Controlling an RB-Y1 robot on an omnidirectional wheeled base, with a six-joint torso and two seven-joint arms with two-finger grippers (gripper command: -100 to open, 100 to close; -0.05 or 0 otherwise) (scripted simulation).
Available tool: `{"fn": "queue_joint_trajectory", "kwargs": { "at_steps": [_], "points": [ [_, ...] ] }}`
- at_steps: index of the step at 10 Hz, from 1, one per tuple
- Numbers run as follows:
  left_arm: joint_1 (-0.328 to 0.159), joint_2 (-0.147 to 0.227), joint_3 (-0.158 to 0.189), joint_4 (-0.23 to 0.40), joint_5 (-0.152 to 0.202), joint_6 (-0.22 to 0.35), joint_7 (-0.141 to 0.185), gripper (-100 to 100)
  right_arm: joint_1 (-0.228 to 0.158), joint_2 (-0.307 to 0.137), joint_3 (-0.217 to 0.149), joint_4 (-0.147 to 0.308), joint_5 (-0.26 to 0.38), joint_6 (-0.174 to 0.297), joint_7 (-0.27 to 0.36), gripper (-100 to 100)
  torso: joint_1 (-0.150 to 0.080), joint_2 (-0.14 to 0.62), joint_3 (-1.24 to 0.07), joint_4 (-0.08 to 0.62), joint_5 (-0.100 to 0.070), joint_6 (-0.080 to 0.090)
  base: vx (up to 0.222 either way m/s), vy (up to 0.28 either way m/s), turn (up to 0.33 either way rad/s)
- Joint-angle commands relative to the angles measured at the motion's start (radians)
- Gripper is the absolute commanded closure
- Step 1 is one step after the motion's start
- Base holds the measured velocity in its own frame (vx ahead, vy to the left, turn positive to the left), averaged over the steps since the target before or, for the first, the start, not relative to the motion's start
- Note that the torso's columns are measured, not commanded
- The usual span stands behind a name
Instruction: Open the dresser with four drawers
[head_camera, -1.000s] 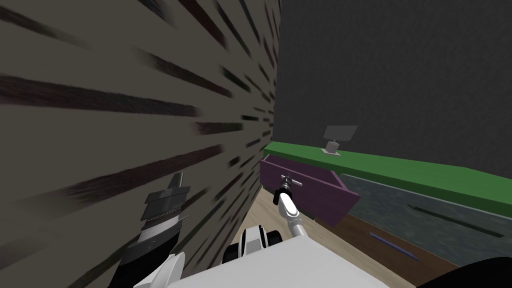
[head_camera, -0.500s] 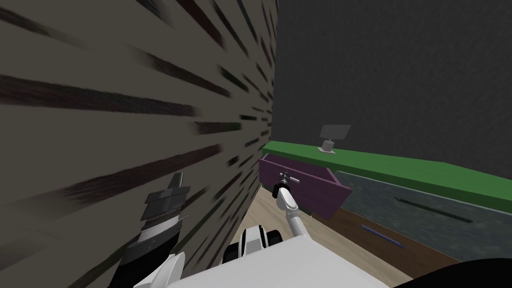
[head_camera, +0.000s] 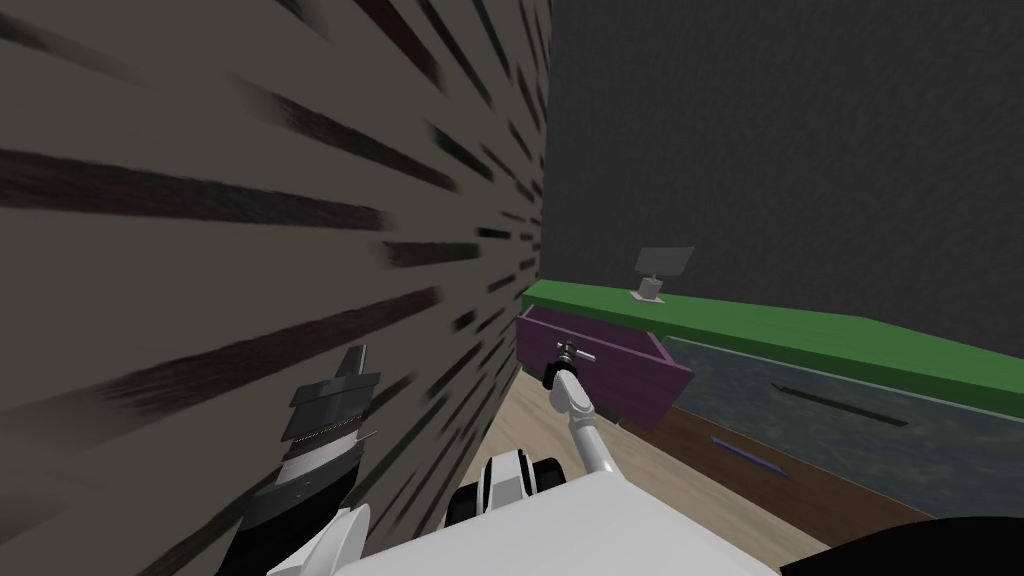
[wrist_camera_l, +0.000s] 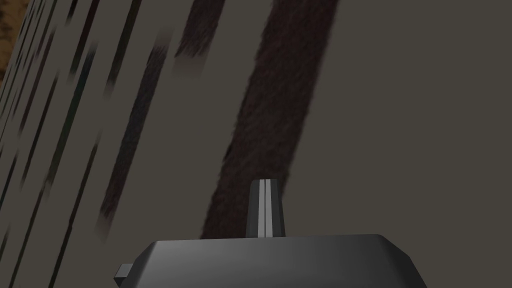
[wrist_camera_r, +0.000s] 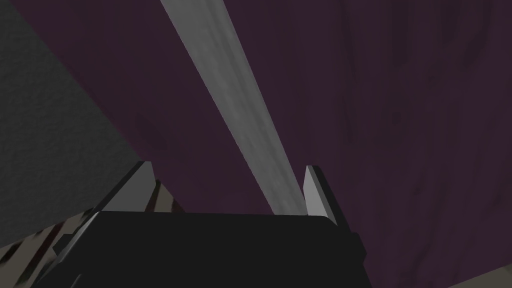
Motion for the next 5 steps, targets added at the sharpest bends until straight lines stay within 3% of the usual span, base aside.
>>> {"fn": "queue_joint_trajectory", "kwargs": {
  "at_steps": [1, 5],
  "points": [
    [0.000, 0.000, 0.000, 0.000, 0.000, 0.000, 0.000, 0, 0.002, 0.001, 0.000, 0.003, 0.000, 0.000, -0.001, 0, -0.001, -0.002, -0.001, -0.001, -0.001, 0.000, 0.000, 0.000, 0.000],
    [0.000, 0.000, 0.000, 0.000, 0.000, 0.000, 0.000, 0, 0.007, 0.004, 0.001, 0.010, -0.002, 0.000, 0.000, 0, -0.003, -0.006, -0.003, -0.005, -0.003, 0.000, 0.000, 0.000, 0.000]
  ]
}}
